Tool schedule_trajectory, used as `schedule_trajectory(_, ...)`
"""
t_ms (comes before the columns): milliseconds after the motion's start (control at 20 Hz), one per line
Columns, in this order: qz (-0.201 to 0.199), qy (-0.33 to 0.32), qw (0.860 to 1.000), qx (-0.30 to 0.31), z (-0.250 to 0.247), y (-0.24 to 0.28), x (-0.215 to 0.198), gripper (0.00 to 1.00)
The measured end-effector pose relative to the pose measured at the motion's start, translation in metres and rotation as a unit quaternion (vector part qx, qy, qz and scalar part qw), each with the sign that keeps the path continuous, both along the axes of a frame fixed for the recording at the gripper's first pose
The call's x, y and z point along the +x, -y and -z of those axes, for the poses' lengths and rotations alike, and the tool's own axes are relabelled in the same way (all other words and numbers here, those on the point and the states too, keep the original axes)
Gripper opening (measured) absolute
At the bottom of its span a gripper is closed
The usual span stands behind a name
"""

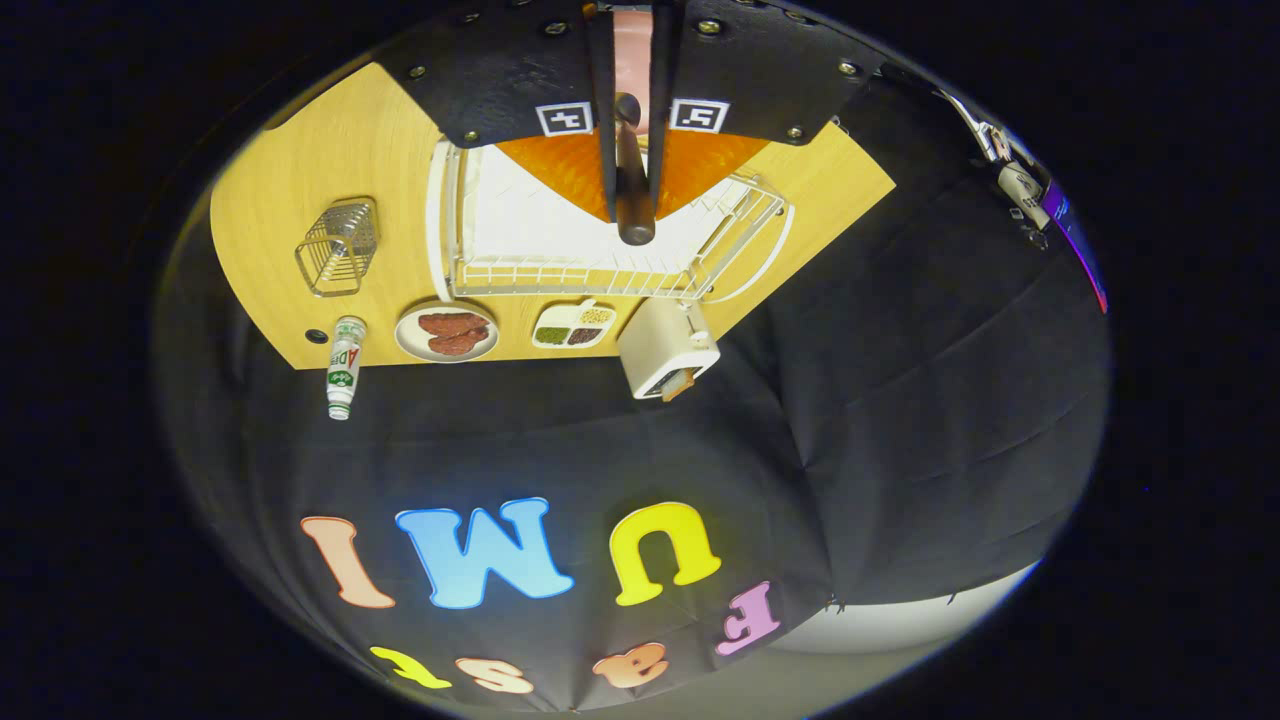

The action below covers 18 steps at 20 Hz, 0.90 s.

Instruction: Take the plate from the dish rack, then take the spoon from the basket and place it into the plate.

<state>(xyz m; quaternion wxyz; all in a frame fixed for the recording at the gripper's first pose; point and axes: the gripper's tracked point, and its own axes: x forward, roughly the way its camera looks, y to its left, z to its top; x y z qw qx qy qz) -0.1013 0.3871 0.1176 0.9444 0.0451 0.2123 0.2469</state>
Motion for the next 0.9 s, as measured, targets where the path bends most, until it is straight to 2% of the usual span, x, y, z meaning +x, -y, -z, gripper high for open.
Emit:
schedule_trajectory(550, -0.066, -0.024, 0.997, -0.039, 0.059, -0.051, -0.033, 0.14)
schedule_trajectory(900, -0.082, -0.043, 0.994, -0.052, 0.083, -0.052, -0.048, 0.14)
